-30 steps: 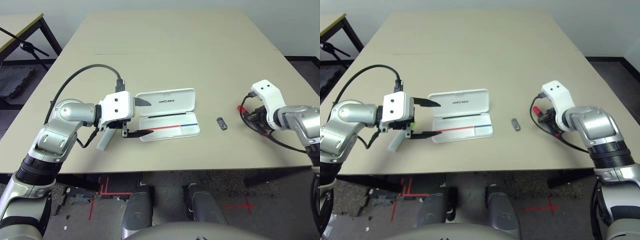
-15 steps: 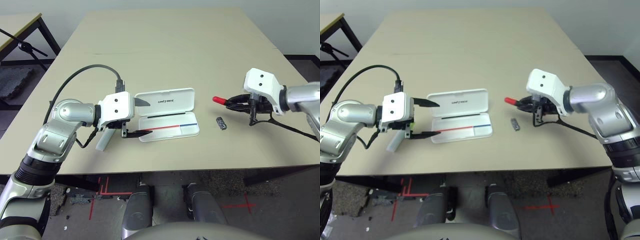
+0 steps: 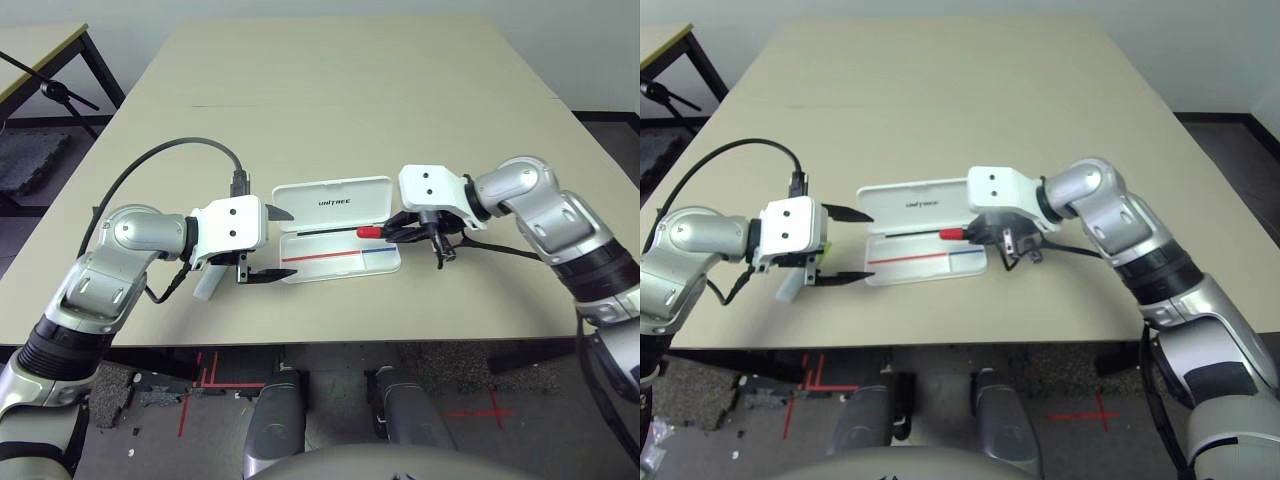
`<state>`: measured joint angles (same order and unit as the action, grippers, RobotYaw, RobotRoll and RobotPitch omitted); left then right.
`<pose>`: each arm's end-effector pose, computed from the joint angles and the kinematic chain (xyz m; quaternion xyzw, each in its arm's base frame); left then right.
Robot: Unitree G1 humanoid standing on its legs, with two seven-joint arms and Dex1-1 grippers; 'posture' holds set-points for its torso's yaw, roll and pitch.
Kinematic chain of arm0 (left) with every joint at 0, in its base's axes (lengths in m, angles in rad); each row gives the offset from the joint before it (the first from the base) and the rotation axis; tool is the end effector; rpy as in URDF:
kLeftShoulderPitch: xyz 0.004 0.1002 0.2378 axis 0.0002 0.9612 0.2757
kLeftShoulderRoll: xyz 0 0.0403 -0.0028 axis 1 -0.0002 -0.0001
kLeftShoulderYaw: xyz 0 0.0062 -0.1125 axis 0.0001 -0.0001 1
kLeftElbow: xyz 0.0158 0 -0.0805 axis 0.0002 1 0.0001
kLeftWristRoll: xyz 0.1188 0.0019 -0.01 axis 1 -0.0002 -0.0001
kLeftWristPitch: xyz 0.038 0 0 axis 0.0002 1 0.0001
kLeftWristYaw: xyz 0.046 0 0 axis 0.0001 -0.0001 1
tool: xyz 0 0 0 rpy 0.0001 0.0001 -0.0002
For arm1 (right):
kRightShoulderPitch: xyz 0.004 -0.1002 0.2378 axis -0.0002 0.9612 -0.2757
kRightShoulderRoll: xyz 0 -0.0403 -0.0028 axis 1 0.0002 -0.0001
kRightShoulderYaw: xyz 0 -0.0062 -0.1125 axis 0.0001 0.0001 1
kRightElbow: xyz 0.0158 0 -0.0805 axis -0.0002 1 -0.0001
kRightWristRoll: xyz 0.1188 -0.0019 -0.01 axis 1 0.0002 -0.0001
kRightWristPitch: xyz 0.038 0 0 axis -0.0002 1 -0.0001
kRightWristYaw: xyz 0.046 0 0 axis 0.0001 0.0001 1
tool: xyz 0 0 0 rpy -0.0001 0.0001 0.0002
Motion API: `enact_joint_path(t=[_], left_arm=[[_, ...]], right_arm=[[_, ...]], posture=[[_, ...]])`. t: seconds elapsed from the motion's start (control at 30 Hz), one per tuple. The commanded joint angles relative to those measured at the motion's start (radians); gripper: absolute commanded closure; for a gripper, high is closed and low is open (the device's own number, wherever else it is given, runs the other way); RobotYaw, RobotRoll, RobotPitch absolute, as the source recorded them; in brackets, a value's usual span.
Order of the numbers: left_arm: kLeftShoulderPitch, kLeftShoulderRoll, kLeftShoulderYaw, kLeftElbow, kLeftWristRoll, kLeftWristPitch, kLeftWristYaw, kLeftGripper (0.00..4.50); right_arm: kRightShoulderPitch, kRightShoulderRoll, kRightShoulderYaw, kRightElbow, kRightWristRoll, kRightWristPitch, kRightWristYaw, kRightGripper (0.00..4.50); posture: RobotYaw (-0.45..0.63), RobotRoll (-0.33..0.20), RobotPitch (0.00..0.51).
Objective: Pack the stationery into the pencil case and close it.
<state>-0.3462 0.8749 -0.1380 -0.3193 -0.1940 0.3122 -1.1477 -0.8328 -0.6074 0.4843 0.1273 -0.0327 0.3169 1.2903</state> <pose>0.2552 0.2199 0.1965 0.3614 0.0820 -0.5661 0.7363 0.3324 -0.1418 0.2040 -0.4098 0.1387 0.6248 0.6500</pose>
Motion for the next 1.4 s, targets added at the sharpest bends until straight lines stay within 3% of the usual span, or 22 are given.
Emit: enact_joint_path(t=[0.03, 0.63, 0.83, 1.0, 1.4], left_arm=[[0.015, 0.014, 0.005, -0.033, 0.008, 0.014, 0.014, 0.0], [0.047, 0.028, 0.015, -0.072, 0.009, 0.043, 0.049, 0.0], [0.041, 0.025, 0.009, -0.058, 0.012, 0.033, 0.048, 0.0], [0.04, 0.022, 0.007, -0.051, 0.012, 0.028, 0.048, 0.0], [0.089, 0.031, 0.04, -0.062, 0.003, 0.077, 0.087, 0.0]], right_arm=[[-0.032, 0.045, 0.036, 0.058, -0.049, -0.031, -0.015, 4.0], [-0.063, 0.262, 0.048, 0.245, -0.117, -0.164, -0.074, 4.0], [-0.045, 0.24, 0.007, 0.199, -0.075, -0.172, -0.048, 1.81], [-0.011, 0.161, -0.051, 0.095, 0.001, -0.115, 0.018, 0.04], [0.243, -0.167, -0.364, -0.246, 0.307, 0.148, 0.087, 0.04]], posture=[[0.12, 0.0, 0.108], [0.15, 0.0, 0.111], [0.13, 0.0, 0.111], [0.13, 0.0, 0.113], [0.12, 0.0, 0.117]])
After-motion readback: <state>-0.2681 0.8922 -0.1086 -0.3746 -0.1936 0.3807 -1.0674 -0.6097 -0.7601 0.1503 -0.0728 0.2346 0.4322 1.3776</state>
